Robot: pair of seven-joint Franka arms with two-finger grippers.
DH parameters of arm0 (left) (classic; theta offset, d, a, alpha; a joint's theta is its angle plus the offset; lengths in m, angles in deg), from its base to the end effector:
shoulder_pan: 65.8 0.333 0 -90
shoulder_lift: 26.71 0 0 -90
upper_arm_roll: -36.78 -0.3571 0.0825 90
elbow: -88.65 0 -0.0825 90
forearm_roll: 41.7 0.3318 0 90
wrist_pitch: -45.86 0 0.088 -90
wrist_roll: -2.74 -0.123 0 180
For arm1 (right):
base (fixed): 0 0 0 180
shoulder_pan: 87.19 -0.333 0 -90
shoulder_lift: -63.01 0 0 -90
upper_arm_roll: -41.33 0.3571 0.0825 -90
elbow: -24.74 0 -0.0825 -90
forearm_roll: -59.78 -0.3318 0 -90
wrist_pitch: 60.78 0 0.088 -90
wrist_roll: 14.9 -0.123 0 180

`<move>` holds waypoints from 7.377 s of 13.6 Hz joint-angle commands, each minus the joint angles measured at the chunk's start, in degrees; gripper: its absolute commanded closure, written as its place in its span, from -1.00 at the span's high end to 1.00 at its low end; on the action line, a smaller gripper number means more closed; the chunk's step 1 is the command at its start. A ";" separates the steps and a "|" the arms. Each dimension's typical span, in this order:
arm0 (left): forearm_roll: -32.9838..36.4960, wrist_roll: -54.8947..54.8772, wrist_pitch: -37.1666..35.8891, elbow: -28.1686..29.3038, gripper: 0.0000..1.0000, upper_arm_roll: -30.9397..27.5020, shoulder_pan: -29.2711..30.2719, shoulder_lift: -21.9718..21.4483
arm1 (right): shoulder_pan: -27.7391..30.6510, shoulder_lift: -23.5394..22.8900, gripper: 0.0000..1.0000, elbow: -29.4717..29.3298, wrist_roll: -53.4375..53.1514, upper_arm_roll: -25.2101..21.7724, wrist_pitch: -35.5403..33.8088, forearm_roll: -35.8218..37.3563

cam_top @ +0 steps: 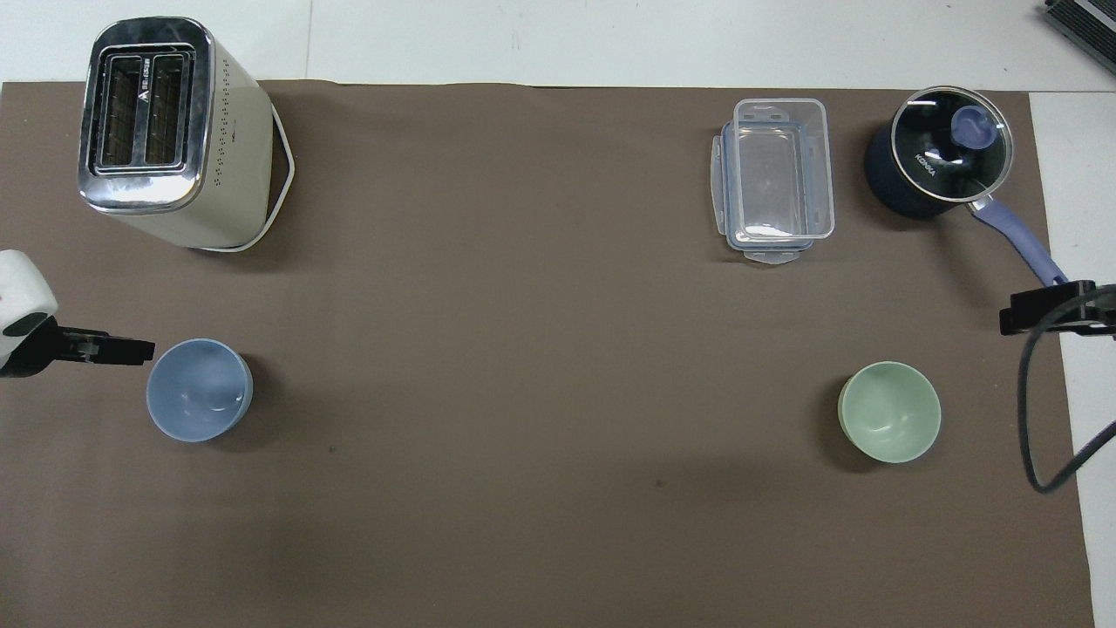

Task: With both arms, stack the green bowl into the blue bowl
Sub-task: 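Reach the left gripper to the blue bowl rim and grasp it, then slide the blue bowl with the left gripper toward the table center, then release the blue bowl with the left gripper while the right gripper reaches the green bowl, then grasp the green bowl rim with the right gripper and lift, then carry the green bowl with the right gripper and lower it into the blue bowl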

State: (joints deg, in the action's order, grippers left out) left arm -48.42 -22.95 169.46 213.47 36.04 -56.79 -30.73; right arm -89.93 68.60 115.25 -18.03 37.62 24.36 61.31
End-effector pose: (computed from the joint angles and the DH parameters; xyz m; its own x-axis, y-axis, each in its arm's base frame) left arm 0.4727 0.0750 0.4777 0.9740 -0.2102 0.0850 -0.2164 -0.9737 0.0717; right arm 0.4589 -0.0133 0.6853 0.9973 -0.0735 0.0048 -0.0735 -0.9971 0.0201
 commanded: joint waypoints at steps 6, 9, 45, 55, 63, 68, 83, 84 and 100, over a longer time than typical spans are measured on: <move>-10.42 -11.49 9.29 4.82 1.00 0.56 4.26 5.87 | 0.28 1.00 1.00 0.90 0.76 -0.16 -0.24 -0.92; -11.64 -11.49 9.38 5.95 1.00 0.56 3.47 5.61 | 0.28 1.00 1.00 0.90 0.76 -0.16 -0.24 -0.92; -11.82 43.87 19.98 7.19 -1.00 1.44 -44.50 5.06 | 0.28 1.00 1.00 0.90 0.84 -0.16 -0.24 -0.92; -11.82 45.73 26.35 6.40 1.00 1.44 -47.86 10.71 | 2.82 1.88 1.00 6.06 3.20 -0.60 2.91 -0.48; -2.09 42.66 8.16 -4.05 1.00 0.82 -37.94 6.84 | 6.35 1.45 1.00 30.93 7.51 -0.68 27.06 -0.48; -0.57 28.97 -7.18 -9.75 1.00 0.82 -27.06 0.43 | 7.75 -0.57 1.00 42.46 12.08 -0.77 42.20 -0.04; 4.79 11.80 -35.09 -34.73 1.00 0.64 -14.55 2.88 | 12.76 -1.72 -1.00 50.47 18.77 -0.68 50.56 -0.56; 4.79 11.89 -35.96 -34.65 1.00 0.64 -14.64 2.71 | 12.76 -2.07 -1.00 50.12 19.29 -0.68 50.56 -0.56; 4.79 11.80 -37.02 -32.27 1.00 0.56 -14.55 1.30 | -0.83 -3.74 -1.00 25.42 8.26 0.90 28.41 -5.48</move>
State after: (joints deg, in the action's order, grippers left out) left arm -44.71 -10.39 133.37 180.92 36.06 -72.16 -29.01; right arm -87.59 66.13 142.73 -5.09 38.34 53.79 56.60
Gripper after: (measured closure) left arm 0.000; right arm 0.952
